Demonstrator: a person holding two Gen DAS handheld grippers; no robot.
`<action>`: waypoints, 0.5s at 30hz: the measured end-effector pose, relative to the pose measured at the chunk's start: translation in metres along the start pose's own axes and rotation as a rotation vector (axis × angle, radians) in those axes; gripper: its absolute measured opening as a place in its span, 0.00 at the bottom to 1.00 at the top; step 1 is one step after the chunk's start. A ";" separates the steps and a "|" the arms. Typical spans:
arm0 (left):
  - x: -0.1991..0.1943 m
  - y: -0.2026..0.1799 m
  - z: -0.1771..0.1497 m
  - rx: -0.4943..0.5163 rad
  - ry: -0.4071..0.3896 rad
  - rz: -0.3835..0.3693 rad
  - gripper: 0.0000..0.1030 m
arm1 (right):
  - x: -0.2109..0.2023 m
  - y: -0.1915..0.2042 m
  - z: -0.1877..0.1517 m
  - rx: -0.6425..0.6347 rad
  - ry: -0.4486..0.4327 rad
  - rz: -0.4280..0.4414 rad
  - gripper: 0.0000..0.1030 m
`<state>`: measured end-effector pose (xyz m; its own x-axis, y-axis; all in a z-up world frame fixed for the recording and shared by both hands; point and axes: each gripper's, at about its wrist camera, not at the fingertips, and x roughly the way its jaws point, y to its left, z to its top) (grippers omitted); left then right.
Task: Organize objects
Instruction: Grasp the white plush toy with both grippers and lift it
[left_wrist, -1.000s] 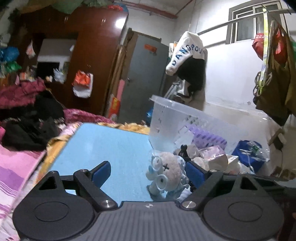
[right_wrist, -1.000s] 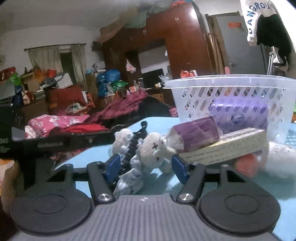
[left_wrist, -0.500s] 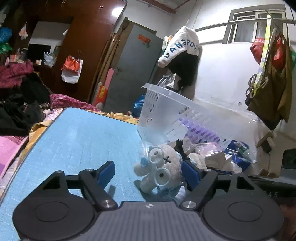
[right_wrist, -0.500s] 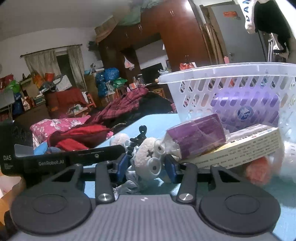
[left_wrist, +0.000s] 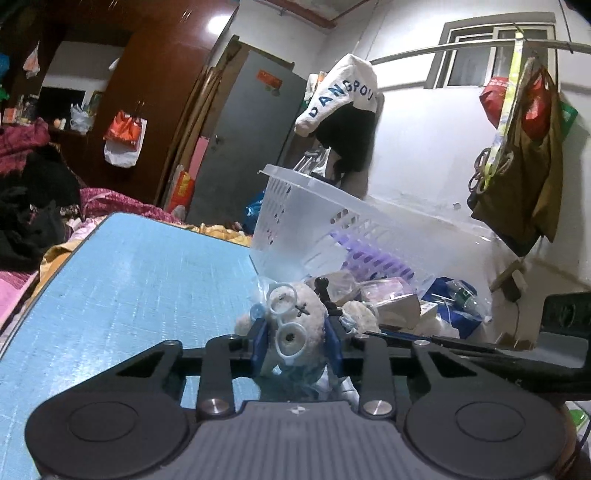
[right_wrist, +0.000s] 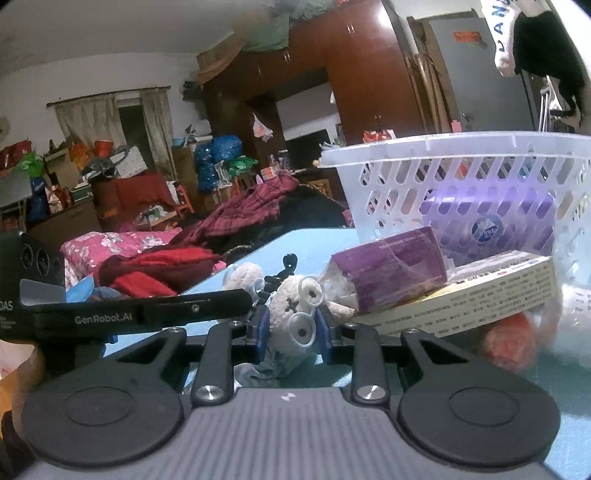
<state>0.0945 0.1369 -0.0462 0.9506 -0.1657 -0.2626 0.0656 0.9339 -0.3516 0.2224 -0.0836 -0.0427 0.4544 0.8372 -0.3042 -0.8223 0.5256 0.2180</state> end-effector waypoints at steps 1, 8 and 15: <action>-0.002 0.000 -0.001 0.001 -0.006 -0.002 0.33 | -0.002 0.001 -0.001 -0.008 -0.007 0.002 0.28; -0.036 -0.016 0.004 0.036 -0.097 -0.022 0.32 | -0.025 0.014 0.007 -0.062 -0.089 0.051 0.27; -0.053 -0.053 0.032 0.092 -0.192 -0.048 0.32 | -0.058 0.020 0.033 -0.107 -0.188 0.069 0.27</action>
<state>0.0501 0.1061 0.0154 0.9854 -0.1558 -0.0689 0.1315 0.9528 -0.2735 0.1905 -0.1163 0.0098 0.4431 0.8894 -0.1119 -0.8809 0.4552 0.1295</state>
